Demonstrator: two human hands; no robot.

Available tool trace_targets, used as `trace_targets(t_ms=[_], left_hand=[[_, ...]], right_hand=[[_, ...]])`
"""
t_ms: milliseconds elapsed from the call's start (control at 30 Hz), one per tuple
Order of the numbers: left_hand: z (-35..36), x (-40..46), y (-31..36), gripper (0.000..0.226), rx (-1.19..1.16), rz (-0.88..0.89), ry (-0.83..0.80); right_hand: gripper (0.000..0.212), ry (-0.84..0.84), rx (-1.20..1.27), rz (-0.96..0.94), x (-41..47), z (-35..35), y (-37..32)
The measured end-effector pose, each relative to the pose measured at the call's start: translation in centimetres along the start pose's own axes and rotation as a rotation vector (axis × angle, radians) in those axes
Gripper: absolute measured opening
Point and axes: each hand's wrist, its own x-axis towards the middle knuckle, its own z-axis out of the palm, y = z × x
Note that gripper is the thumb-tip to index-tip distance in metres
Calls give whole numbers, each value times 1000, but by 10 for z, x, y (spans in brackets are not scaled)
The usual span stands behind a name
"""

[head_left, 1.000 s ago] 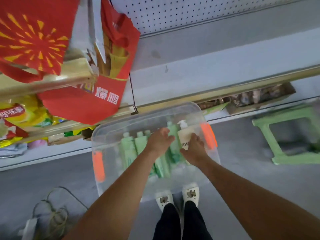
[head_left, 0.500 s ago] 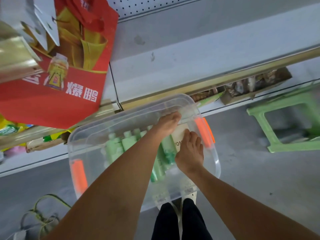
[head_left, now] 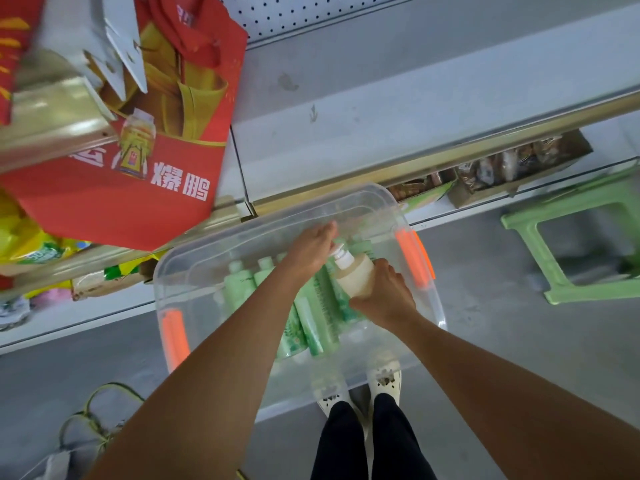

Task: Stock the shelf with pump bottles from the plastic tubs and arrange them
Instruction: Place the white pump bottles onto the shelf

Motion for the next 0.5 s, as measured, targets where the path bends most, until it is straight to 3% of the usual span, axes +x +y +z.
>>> trace_targets(t_ms=[233,500], left_hand=[[-18,-61,-30,24,-58,-12,139],[-43,-153,23,23,-164,260,280]], right_hand=[[76,-29,277,-6,-30,-23,-6],[74,-49,648,-105,-101,-94,-50]])
